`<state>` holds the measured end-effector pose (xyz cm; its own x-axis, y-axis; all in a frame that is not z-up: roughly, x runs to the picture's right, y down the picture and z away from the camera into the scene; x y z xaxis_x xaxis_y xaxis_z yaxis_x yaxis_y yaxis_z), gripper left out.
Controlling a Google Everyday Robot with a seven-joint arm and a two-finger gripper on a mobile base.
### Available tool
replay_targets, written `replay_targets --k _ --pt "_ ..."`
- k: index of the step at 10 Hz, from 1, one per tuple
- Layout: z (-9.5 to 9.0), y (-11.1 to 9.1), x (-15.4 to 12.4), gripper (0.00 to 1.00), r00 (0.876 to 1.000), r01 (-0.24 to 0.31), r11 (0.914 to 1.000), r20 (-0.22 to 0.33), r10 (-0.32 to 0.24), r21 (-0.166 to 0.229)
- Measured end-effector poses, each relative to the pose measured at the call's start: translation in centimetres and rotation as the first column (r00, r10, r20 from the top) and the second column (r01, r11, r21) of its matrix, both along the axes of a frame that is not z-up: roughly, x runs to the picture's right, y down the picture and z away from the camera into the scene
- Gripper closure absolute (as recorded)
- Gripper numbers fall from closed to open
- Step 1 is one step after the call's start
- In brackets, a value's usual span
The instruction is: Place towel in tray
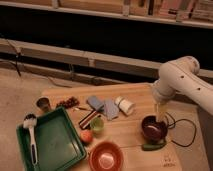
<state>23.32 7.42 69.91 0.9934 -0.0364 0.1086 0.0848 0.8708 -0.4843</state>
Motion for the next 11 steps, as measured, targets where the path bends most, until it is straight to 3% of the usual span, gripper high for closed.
replay_targets --k 3,6,9,11 --pt "0.6 -0.8 -3.6 0.00 0.997 0.045 0.9989 0.067 -0.046 0.013" --pt "1.3 -1.3 -4.3 0.00 0.983 0.122 0.9919 0.132 -0.126 0.035" --pt "2.7 -1.8 -5.3 0.00 0.975 0.143 0.9885 0.167 -0.149 0.050" --pt "3.6 -2.4 -7.7 0.00 0.951 0.213 0.9748 0.213 -0.222 0.068"
